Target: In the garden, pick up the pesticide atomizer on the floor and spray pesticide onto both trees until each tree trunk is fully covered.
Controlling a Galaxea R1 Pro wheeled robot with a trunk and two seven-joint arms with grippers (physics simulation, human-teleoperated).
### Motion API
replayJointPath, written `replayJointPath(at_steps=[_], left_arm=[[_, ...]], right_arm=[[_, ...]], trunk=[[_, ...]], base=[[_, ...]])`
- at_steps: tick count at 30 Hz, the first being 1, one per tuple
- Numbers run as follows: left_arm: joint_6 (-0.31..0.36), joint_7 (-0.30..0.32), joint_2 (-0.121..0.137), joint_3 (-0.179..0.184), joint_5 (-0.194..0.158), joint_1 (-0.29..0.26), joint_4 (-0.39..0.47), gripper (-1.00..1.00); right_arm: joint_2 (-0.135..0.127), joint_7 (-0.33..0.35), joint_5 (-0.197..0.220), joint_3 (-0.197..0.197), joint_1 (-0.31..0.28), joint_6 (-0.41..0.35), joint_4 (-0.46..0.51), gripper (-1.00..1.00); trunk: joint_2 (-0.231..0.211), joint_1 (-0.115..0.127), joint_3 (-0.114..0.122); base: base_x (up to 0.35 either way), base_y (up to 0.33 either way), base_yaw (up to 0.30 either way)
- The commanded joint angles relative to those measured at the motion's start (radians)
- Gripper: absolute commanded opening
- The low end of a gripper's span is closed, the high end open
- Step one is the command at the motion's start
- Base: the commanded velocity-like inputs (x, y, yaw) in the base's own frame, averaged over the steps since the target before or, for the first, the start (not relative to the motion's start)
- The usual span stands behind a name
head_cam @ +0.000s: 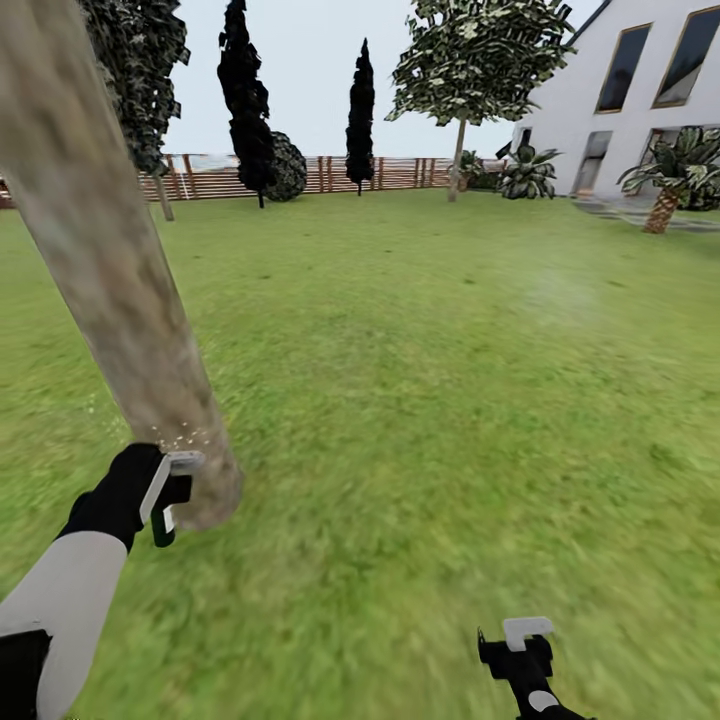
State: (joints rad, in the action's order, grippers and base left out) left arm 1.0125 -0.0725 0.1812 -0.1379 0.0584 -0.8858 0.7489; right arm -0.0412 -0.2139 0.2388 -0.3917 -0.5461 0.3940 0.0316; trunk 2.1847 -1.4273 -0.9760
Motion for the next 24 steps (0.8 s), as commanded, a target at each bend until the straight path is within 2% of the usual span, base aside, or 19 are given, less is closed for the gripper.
replayJointPath(at_steps=[1, 4, 8, 9, 11, 16, 22, 24], left_arm=[[0.002, 0.002, -0.001, 0.000, 0.008, 0.001, -0.002, -1.00], [-0.007, -0.001, 0.001, -0.002, 0.006, 0.012, -0.011, -1.00], [-0.014, -0.004, 0.002, -0.009, 0.006, 0.080, -0.012, -1.00], [-0.038, -0.004, 0.002, -0.010, 0.006, 0.103, -0.013, -1.00], [-0.067, -0.004, 0.001, -0.011, 0.006, 0.113, -0.013, -1.00], [-0.086, -0.004, -0.002, -0.011, 0.007, 0.149, -0.017, -1.00], [-0.184, -0.004, -0.001, -0.013, -0.001, 0.199, -0.047, -1.00], [-0.244, -0.005, -0.002, -0.014, -0.003, 0.201, -0.073, -1.00]], right_arm=[[0.000, -0.002, 0.008, -0.009, 0.000, 0.002, 0.001, 1.00], [0.001, -0.002, 0.008, -0.009, 0.000, 0.001, 0.001, 1.00], [0.001, -0.002, 0.008, -0.009, 0.000, 0.002, 0.001, 1.00], [0.001, -0.002, 0.008, -0.009, 0.000, 0.002, 0.001, 1.00], [0.001, -0.002, 0.008, -0.009, 0.000, 0.002, 0.001, 1.00], [0.000, -0.002, 0.007, -0.009, 0.000, 0.002, 0.001, 1.00], [0.004, -0.001, 0.008, -0.010, 0.000, 0.002, 0.001, 1.00], [0.003, -0.002, 0.008, -0.009, 0.000, 0.001, 0.001, 1.00]], trunk=[[0.000, 0.000, -0.001], [0.000, 0.000, -0.001], [0.000, 0.000, -0.001], [0.000, 0.000, -0.001], [0.000, 0.000, -0.001], [0.000, 0.000, -0.001], [0.000, 0.000, -0.001], [0.000, 0.000, -0.001]], base=[[0.235, -0.196, 0.277], [0.238, -0.192, 0.277], [0.240, -0.189, 0.277], [0.240, -0.189, 0.258], [0.240, -0.189, 0.117], [0.191, -0.216, 0.018], [0.114, -0.261, 0.001], [0.135, -0.263, 0.143]])
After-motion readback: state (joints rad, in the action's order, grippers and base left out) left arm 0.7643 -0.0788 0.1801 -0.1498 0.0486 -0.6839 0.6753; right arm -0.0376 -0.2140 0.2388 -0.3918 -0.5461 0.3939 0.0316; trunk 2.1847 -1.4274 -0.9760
